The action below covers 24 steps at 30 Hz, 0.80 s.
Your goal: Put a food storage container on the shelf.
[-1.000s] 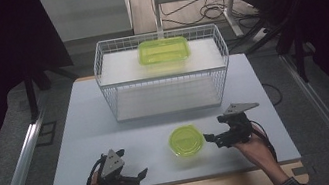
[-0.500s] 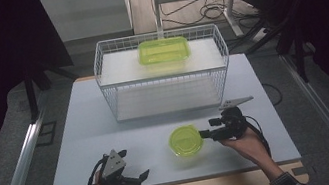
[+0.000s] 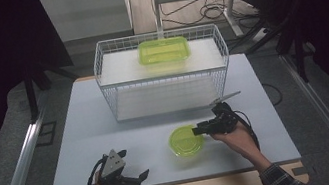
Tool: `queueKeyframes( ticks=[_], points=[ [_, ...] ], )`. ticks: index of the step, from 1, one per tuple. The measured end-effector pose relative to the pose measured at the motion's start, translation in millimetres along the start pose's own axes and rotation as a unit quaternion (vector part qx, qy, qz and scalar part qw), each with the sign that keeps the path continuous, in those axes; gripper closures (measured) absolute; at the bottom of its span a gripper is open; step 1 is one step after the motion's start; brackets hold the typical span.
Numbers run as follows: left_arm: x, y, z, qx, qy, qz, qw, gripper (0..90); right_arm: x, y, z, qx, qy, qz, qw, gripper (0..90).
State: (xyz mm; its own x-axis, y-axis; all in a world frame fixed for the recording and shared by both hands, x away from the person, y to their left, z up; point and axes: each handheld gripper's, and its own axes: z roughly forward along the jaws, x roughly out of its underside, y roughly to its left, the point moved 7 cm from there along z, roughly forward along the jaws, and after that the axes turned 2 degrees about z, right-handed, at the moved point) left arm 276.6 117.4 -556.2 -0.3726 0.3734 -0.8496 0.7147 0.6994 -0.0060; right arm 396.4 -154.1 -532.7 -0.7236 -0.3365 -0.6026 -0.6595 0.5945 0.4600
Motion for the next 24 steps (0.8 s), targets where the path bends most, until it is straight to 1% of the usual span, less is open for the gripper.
queueKeyframes(
  ticks=[3,5,7,11,12,13,16,19,21,22,24],
  points=[
    [0.0,-0.7,0.3,-0.001,0.001,0.005,1.0000,0.0,-0.1,-2.9,1.6,-0.016,0.004,0.017,0.9997,62.4],
    [-0.1,-1.0,0.3,-0.001,0.001,0.007,1.0000,0.0,0.5,-4.3,1.9,-0.030,0.006,0.029,0.9991,65.6],
    [-0.3,-1.1,0.3,-0.002,0.001,0.009,1.0000,0.0,1.2,-4.4,2.0,-0.048,0.009,0.043,0.9979,69.9],
    [-0.3,-1.5,0.4,-0.003,0.000,0.011,0.9999,0.0,2.7,-2.9,1.0,-0.064,0.018,0.057,0.9962,78.3],
    [-0.3,-1.6,0.6,-0.002,0.001,0.011,0.9999,0.0,2.8,-1.5,0.5,-0.075,0.018,0.060,0.9952,79.4],
    [-0.2,-1.9,0.8,-0.002,0.001,0.012,0.9999,0.0,3.1,0.4,0.1,-0.084,0.020,0.063,0.9942,79.9],
    [-0.3,-2.3,0.8,-0.003,0.002,0.015,0.9999,0.0,2.7,4.3,-1.9,-0.100,0.019,0.073,0.9922,80.7],
    [-0.4,-2.4,0.6,-0.003,0.001,0.015,0.9999,0.0,1.4,5.9,-4.4,-0.100,0.012,0.078,0.9918,81.0],
    [-0.5,-2.2,0.5,-0.003,0.000,0.014,0.9999,0.0,-0.9,6.7,-7.6,-0.113,0.001,0.089,0.9896,81.1],
    [-0.6,-2.0,0.3,-0.004,0.000,0.014,0.9999,0.0,-1.6,6.9,-8.9,-0.116,0.000,0.091,0.9891,81.1],
    [-0.6,-1.8,0.3,-0.004,-0.001,0.014,0.9999,0.0,-4.0,7.8,-11.8,-0.115,-0.008,0.089,0.9893,81.1]
  ],
)
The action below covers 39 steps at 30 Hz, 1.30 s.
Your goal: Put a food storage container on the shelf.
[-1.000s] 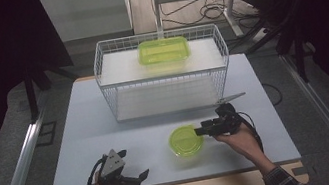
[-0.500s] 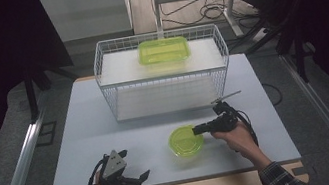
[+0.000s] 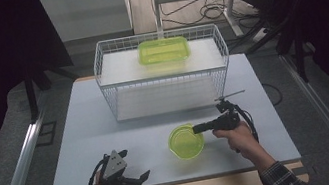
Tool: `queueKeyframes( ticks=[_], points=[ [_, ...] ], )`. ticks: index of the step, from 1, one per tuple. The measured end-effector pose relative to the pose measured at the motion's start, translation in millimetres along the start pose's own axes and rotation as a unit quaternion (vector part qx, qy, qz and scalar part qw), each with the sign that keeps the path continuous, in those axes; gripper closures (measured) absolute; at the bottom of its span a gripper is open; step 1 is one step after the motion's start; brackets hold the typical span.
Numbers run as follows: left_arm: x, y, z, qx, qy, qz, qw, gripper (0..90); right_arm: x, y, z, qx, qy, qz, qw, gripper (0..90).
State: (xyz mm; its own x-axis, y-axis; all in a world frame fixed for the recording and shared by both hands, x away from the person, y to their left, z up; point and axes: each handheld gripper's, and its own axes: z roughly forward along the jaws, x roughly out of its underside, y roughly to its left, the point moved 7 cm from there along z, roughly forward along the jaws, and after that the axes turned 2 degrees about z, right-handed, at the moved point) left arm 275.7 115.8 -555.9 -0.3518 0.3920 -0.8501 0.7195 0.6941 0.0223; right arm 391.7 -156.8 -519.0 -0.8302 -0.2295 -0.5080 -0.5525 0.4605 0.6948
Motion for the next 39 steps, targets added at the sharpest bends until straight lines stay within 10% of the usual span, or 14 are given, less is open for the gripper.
queueKeyframes(
  ticks=[39],
  points=[
    [0.2,-0.6,0.4,-0.002,0.000,0.009,1.0000,0.0,-77.4,60.4,-55.1,-0.014,-0.100,-0.035,0.9942,81.3]
  ],
)
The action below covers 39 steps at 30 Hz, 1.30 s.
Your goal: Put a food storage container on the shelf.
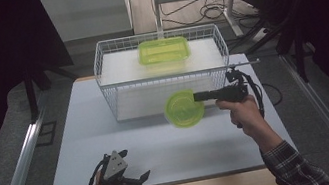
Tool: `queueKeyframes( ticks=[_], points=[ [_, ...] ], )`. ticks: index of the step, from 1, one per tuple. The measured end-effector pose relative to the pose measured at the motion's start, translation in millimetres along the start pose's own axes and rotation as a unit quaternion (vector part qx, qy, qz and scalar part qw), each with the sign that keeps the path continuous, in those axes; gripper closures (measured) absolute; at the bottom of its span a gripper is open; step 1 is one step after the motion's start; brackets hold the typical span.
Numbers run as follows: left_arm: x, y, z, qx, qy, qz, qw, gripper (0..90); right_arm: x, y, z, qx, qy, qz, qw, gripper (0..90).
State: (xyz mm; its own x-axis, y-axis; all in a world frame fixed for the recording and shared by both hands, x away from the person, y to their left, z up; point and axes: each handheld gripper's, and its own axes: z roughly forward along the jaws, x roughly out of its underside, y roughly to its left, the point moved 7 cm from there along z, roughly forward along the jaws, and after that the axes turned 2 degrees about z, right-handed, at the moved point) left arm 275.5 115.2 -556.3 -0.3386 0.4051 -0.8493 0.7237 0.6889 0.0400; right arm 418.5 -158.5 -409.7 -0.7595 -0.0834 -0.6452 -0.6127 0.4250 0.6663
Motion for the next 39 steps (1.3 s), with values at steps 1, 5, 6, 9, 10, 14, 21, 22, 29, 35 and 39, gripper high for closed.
queueKeyframes(
  ticks=[1,5,6,9,10,14,21,22,29,35,39],
  points=[
    [0.0,0.0,0.0,0.000,0.000,0.000,1.0000,0.0,-2.9,2.3,-0.9,-0.001,-0.002,-0.002,1.0000,81.3],
    [0.2,0.1,-0.2,0.002,0.001,0.000,1.0000,0.0,-15.3,11.6,-4.5,-0.003,-0.012,-0.008,0.9999,81.3],
    [0.2,0.0,-0.2,0.002,0.001,-0.001,1.0000,0.0,-17.6,12.9,-5.2,-0.003,-0.014,-0.009,0.9999,81.3],
    [0.3,-0.2,0.0,0.003,0.002,0.000,1.0000,0.0,-27.1,17.9,-7.3,-0.006,-0.022,-0.009,0.9997,81.3],
    [0.3,-0.3,0.0,0.003,0.002,-0.001,1.0000,0.0,-30.9,19.9,-8.0,-0.005,-0.024,-0.010,0.9996,81.3],
    [0.4,-0.4,0.4,0.004,0.002,0.000,1.0000,0.0,-43.3,26.8,-10.0,-0.010,-0.034,-0.011,0.9993,81.3],
    [0.2,-1.2,0.4,0.006,0.002,0.000,1.0000,0.0,-63.7,37.3,-11.8,-0.015,-0.051,-0.011,0.9985,81.3],
    [0.1,-1.1,0.3,0.006,0.002,0.001,1.0000,0.0,-66.8,38.9,-11.8,-0.013,-0.053,-0.012,0.9984,81.3],
    [-0.6,-1.6,-0.1,0.008,-0.002,-0.002,1.0000,0.0,-89.7,47.5,-10.9,-0.002,-0.071,-0.020,0.9973,81.3],
    [-0.7,-1.7,-0.2,0.008,-0.003,-0.001,1.0000,0.0,-109.5,51.5,-6.7,0.010,-0.090,-0.018,0.9957,81.3],
    [-0.6,-2.2,-0.2,0.009,-0.003,0.000,1.0000,0.0,-120.5,53.1,-3.4,0.017,-0.102,-0.016,0.9945,81.2]
  ],
)
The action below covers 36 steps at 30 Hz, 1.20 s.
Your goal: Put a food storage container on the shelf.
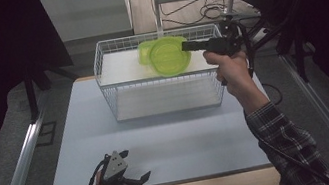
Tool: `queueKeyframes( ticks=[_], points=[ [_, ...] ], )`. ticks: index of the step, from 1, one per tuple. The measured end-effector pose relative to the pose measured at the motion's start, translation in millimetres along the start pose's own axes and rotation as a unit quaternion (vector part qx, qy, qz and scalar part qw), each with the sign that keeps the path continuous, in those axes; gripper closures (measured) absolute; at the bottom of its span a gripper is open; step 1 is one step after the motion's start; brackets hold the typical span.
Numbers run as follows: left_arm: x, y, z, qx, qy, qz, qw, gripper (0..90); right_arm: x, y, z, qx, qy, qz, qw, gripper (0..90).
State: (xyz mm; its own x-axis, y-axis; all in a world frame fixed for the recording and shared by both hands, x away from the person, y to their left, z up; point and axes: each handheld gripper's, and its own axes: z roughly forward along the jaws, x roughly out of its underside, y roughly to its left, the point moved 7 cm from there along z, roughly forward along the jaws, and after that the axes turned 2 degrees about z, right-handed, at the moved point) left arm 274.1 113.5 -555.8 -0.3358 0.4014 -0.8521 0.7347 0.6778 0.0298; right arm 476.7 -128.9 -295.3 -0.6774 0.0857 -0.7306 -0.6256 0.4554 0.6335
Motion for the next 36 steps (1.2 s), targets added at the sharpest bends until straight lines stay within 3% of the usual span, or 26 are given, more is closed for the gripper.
queueKeyframes(
  ticks=[15,26,30,32,36],
  points=[
    [0.0,-0.7,-0.2,0.003,0.001,0.002,1.0000,0.0,-29.6,-9.4,26.3,0.055,-0.032,0.001,0.9980,81.2],
    [0.1,-1.3,0.2,0.003,0.001,0.004,1.0000,0.0,-39.5,-24.9,39.8,0.080,-0.042,0.017,0.9957,81.1],
    [0.4,-1.6,0.6,0.004,0.002,0.005,1.0000,0.0,-39.9,-28.3,42.6,0.080,-0.042,0.026,0.9956,80.6],
    [0.5,-1.8,0.8,0.004,0.003,0.005,1.0000,0.0,-40.1,-29.4,43.4,0.085,-0.045,0.022,0.9951,79.7],
    [0.7,-2.2,1.1,0.005,0.004,0.007,1.0000,0.0,-40.2,-30.6,44.4,0.122,-0.046,-0.008,0.9915,77.5]
  ],
)
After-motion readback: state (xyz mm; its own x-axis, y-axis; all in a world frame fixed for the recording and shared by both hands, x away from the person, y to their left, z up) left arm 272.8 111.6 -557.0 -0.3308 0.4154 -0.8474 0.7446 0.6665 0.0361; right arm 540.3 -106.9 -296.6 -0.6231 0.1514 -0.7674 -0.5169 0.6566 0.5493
